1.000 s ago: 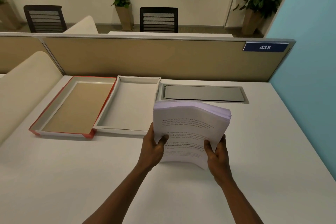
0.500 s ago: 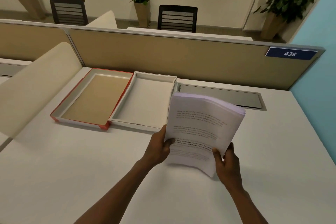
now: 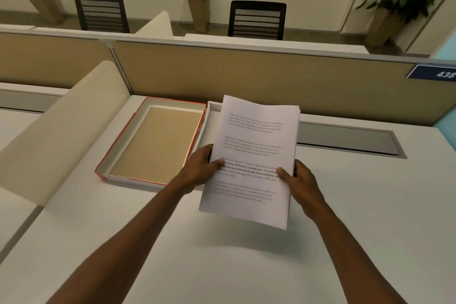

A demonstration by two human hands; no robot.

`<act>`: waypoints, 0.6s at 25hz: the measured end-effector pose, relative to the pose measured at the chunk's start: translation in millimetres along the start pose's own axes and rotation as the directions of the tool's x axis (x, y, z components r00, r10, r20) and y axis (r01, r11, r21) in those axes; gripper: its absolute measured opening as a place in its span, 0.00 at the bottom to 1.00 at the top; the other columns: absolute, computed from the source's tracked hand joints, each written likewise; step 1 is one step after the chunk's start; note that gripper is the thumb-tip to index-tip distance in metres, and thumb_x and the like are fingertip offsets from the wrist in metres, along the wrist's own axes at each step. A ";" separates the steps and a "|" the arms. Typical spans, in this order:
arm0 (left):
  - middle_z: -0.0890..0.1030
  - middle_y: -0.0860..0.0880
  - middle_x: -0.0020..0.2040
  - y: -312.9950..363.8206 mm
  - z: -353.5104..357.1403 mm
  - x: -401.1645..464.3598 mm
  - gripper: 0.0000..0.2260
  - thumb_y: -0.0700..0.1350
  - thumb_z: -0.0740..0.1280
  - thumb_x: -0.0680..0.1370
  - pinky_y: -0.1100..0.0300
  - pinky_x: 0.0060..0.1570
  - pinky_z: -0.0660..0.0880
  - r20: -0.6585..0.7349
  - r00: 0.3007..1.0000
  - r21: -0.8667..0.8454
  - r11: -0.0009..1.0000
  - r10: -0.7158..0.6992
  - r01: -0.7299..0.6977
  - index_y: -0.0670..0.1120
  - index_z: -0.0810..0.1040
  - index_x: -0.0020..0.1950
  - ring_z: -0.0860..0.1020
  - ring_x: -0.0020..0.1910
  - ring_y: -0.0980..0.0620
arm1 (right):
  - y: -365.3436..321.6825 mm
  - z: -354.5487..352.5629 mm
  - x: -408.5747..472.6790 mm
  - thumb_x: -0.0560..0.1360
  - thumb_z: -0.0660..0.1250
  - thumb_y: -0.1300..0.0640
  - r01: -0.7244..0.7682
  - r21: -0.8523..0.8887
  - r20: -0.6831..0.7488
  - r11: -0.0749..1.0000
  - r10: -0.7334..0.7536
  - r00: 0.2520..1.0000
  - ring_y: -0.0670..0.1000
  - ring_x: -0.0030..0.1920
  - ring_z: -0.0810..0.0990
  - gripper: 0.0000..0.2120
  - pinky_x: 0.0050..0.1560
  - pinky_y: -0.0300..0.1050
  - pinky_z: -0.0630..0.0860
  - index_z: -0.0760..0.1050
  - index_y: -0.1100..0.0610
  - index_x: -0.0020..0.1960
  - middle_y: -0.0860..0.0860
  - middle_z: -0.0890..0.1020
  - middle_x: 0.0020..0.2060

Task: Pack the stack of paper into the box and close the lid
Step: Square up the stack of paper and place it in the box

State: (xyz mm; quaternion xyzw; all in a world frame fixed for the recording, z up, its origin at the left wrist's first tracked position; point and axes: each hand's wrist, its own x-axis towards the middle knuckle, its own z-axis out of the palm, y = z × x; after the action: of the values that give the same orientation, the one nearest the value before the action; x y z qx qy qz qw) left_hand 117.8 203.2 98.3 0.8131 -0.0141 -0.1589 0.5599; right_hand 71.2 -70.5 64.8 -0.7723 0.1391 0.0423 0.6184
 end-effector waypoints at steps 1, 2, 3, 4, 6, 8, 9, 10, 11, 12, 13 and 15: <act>0.83 0.45 0.61 0.8 -14.7 13.8 0.14 0.41 0.67 0.81 0.43 0.59 0.81 0.017 1.000 -0.001 1.000 -0.017 0.017 0.44 0.76 0.67 0.84 0.55 0.46 | -7.6 11.0 16.2 0.77 0.70 0.53 -0.024 0.025 0.016 0.999 0.023 1.000 0.51 0.54 0.84 0.12 0.57 0.54 0.80 0.76 0.49 0.60 0.48 0.84 0.56; 0.83 0.44 0.62 1.5 -26.9 28.5 0.14 0.41 0.67 0.81 0.42 0.60 0.80 0.030 0.999 -0.003 0.999 -0.034 0.034 0.43 0.76 0.67 0.84 0.56 0.44 | -14.9 21.0 32.5 0.77 0.70 0.53 -0.047 0.048 0.030 0.998 0.046 0.998 0.52 0.54 0.84 0.13 0.58 0.55 0.80 0.77 0.51 0.61 0.50 0.84 0.57; 0.83 0.43 0.63 1.5 -37.1 43.8 0.14 0.41 0.66 0.81 0.40 0.61 0.79 0.039 0.998 -0.005 0.999 -0.050 0.051 0.42 0.76 0.67 0.84 0.57 0.42 | -21.0 30.4 48.9 0.78 0.69 0.54 -0.075 0.062 0.040 0.995 0.072 0.997 0.53 0.54 0.84 0.14 0.59 0.57 0.80 0.77 0.53 0.63 0.51 0.84 0.58; 0.82 0.42 0.64 0.8 -45.4 59.1 0.14 0.40 0.65 0.82 0.39 0.62 0.78 0.044 0.997 -0.001 0.998 -0.069 0.069 0.40 0.76 0.67 0.83 0.59 0.40 | -26.2 39.4 65.2 0.78 0.69 0.54 -0.110 0.066 0.044 0.992 0.108 0.993 0.54 0.54 0.84 0.16 0.59 0.57 0.80 0.76 0.55 0.65 0.53 0.84 0.59; 0.81 0.41 0.66 -2.7 -55.8 87.7 0.14 0.40 0.64 0.82 0.37 0.64 0.76 0.050 0.993 0.029 0.994 -0.106 0.105 0.39 0.75 0.67 0.82 0.60 0.38 | -33.3 56.6 95.8 0.78 0.68 0.54 -0.193 0.065 0.031 0.979 0.192 0.981 0.55 0.54 0.84 0.19 0.57 0.56 0.81 0.74 0.58 0.67 0.55 0.83 0.60; 0.80 0.41 0.66 -7.9 -59.7 111.9 0.14 0.41 0.64 0.83 0.38 0.65 0.76 0.053 0.987 0.068 0.987 -0.149 0.145 0.39 0.75 0.67 0.81 0.61 0.38 | -35.5 71.7 120.6 0.78 0.68 0.54 -0.272 0.058 0.000 0.960 0.273 0.962 0.57 0.53 0.83 0.20 0.54 0.54 0.81 0.73 0.61 0.67 0.58 0.82 0.60; 0.80 0.41 0.66 -11.1 -60.4 122.6 0.14 0.42 0.64 0.83 0.39 0.65 0.77 0.056 0.985 0.079 0.984 -0.163 0.158 0.39 0.75 0.67 0.81 0.61 0.38 | -34.9 78.0 130.8 0.78 0.68 0.54 -0.301 0.043 -0.015 0.953 0.302 0.953 0.58 0.53 0.83 0.20 0.54 0.55 0.81 0.72 0.62 0.67 0.59 0.82 0.60; 0.80 0.41 0.66 -14.9 -60.1 132.3 0.13 0.42 0.64 0.83 0.40 0.64 0.77 0.059 0.983 0.089 0.982 -0.173 0.167 0.39 0.75 0.66 0.81 0.61 0.38 | -32.9 83.4 139.6 0.79 0.68 0.54 -0.323 0.024 -0.031 0.946 0.324 0.946 0.59 0.54 0.83 0.21 0.57 0.56 0.80 0.71 0.63 0.68 0.59 0.81 0.61; 0.80 0.41 0.66 -19.0 -59.3 141.9 0.12 0.43 0.64 0.83 0.41 0.64 0.77 0.057 0.982 0.105 0.979 -0.182 0.175 0.40 0.75 0.65 0.81 0.61 0.38 | -30.6 88.7 148.0 0.79 0.67 0.54 -0.335 0.004 -0.046 0.942 0.335 0.941 0.59 0.55 0.82 0.22 0.58 0.56 0.80 0.70 0.64 0.68 0.60 0.80 0.62; 0.80 0.41 0.66 -23.7 -57.6 150.1 0.11 0.44 0.64 0.83 0.42 0.64 0.78 0.045 0.980 0.130 0.974 -0.192 0.185 0.41 0.75 0.63 0.80 0.61 0.39 | -28.0 93.1 154.6 0.79 0.67 0.54 -0.338 -0.020 -0.063 0.941 0.337 0.940 0.59 0.56 0.81 0.23 0.58 0.55 0.79 0.69 0.64 0.69 0.60 0.80 0.63; 0.80 0.42 0.65 -28.9 -55.2 157.5 0.09 0.45 0.64 0.83 0.44 0.64 0.78 0.025 0.979 0.162 0.967 -0.203 0.196 0.43 0.74 0.61 0.80 0.62 0.39 | -26.2 96.9 159.3 0.80 0.66 0.53 -0.336 -0.060 -0.084 0.940 0.331 0.940 0.59 0.56 0.81 0.23 0.57 0.52 0.79 0.69 0.64 0.69 0.60 0.79 0.64; 0.79 0.42 0.65 -40.0 -47.8 169.8 0.09 0.46 0.64 0.82 0.48 0.61 0.77 -0.010 0.977 0.227 0.951 -0.213 0.209 0.44 0.73 0.61 0.79 0.62 0.39 | -21.6 104.5 166.4 0.80 0.64 0.52 -0.336 -0.189 -0.139 0.923 0.314 0.939 0.59 0.57 0.81 0.22 0.54 0.50 0.79 0.69 0.63 0.69 0.60 0.79 0.64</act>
State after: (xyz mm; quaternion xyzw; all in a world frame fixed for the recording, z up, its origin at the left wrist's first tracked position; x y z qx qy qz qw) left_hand 285.8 227.3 36.0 0.8674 0.0506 -0.2210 0.4430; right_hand 247.5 7.7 21.5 -0.8005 0.2928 0.1175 0.5095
